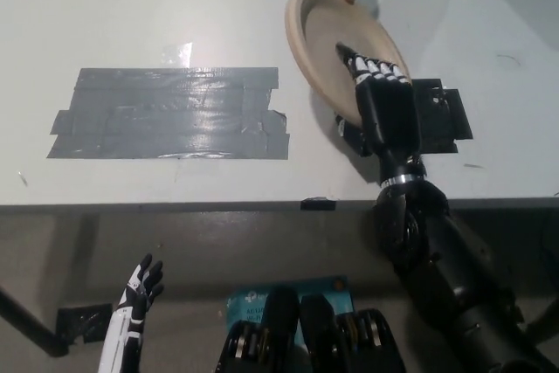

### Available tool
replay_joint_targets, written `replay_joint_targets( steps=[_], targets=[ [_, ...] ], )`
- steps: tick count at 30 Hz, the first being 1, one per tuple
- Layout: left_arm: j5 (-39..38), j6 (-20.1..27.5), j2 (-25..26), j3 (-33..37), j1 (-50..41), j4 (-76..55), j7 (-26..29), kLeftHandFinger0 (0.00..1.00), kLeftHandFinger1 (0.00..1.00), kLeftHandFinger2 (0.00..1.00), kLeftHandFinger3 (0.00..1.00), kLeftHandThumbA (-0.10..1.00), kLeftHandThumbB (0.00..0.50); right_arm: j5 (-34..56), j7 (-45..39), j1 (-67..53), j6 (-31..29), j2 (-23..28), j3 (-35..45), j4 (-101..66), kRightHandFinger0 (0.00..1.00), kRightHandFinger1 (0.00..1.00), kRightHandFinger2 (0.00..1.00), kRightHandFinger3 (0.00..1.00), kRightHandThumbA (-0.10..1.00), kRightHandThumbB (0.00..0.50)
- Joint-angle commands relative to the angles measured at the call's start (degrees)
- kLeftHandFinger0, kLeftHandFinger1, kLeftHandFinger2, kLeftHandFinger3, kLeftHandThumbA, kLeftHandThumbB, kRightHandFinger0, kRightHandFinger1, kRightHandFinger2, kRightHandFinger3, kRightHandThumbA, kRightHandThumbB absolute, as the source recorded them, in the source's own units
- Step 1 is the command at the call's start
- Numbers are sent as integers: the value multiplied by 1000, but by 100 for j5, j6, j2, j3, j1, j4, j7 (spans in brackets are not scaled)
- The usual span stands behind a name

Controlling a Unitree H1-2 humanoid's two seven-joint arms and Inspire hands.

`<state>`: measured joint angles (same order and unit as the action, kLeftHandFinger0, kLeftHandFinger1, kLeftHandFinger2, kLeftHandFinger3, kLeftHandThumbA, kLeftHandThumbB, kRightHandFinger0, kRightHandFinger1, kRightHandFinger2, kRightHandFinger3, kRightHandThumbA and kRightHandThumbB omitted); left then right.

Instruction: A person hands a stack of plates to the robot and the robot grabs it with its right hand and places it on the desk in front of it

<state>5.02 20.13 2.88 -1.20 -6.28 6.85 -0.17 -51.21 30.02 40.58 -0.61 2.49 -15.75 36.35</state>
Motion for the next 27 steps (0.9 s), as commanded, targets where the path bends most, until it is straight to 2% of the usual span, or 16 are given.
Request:
replay_joint_targets(
  steps=[1,6,8,10,14,16,17,18,20,22,23,24,25,26,27],
  targets=[
    [-19,287,-2,-31,-40,-181,96,1000,1000,1000,1000,1000,168,-245,1279,898,13,122,70,-66,0,0,103,157,900,0],
    [-42,274,-18,-28,-66,-203,91,1000,1000,1000,1000,1000,160,-252,1645,913,-117,222,25,-78,0,0,85,109,854,0],
    [-44,253,-25,-26,-71,-217,88,1000,1000,1000,1000,1000,159,-261,1749,901,-159,268,-1,-148,0,0,84,123,824,0],
    [-32,246,-35,-28,-75,-226,101,1000,1000,1000,1000,1000,152,-344,1735,843,-69,330,-49,-360,0,0,110,182,787,0],
    [-67,228,-51,-21,-5,-204,88,1000,1000,1000,1000,1000,158,-498,1907,843,-73,470,-85,-714,0,0,94,230,822,0],
    [-87,246,-54,-23,-2,-196,81,1000,1000,1000,1000,1000,161,-510,1865,828,-58,509,-91,-903,0,0,119,220,890,0],
    [-112,252,-55,-21,-5,-195,66,1000,1000,1000,1000,1000,159,-495,1813,808,-85,550,-74,-1119,0,0,104,172,818,0],
    [-136,253,-56,-19,-7,-196,54,1000,1000,1000,1000,1000,158,-485,1795,801,-111,580,-69,-1239,0,0,93,150,796,0],
    [-132,276,-55,-14,-7,-187,52,1000,1000,1000,1000,1000,156,-404,1611,767,-145,668,-23,-1554,0,0,85,25,832,0],
    [-123,284,-54,-11,-8,-190,55,1000,1000,1000,1000,1000,156,-370,1489,745,-133,734,3,-1751,0,0,119,12,847,0],
    [-123,284,-54,-11,-9,-191,55,1000,1000,1000,1000,1000,156,-364,1431,738,-115,773,6,-1838,0,0,151,24,854,0],
    [-131,277,-49,-18,-5,-191,54,1000,1000,1000,1000,1000,161,-301,1327,733,-188,881,29,-1944,0,8,264,76,874,0],
    [-145,265,-32,-33,14,-187,52,1000,1000,1000,1000,1000,164,-222,1216,731,-293,1012,44,-2021,0,9,334,161,860,0],
    [-165,256,-25,-43,27,-190,49,1000,1000,1000,1000,1000,165,-190,1148,735,-364,1118,45,-2057,0,20,365,239,850,0],
    [-162,259,-23,-45,29,-191,52,1000,1000,1000,1000,1000,165,-157,1116,731,-438,1201,49,-2073,0,23,367,267,836,0]
  ],
)
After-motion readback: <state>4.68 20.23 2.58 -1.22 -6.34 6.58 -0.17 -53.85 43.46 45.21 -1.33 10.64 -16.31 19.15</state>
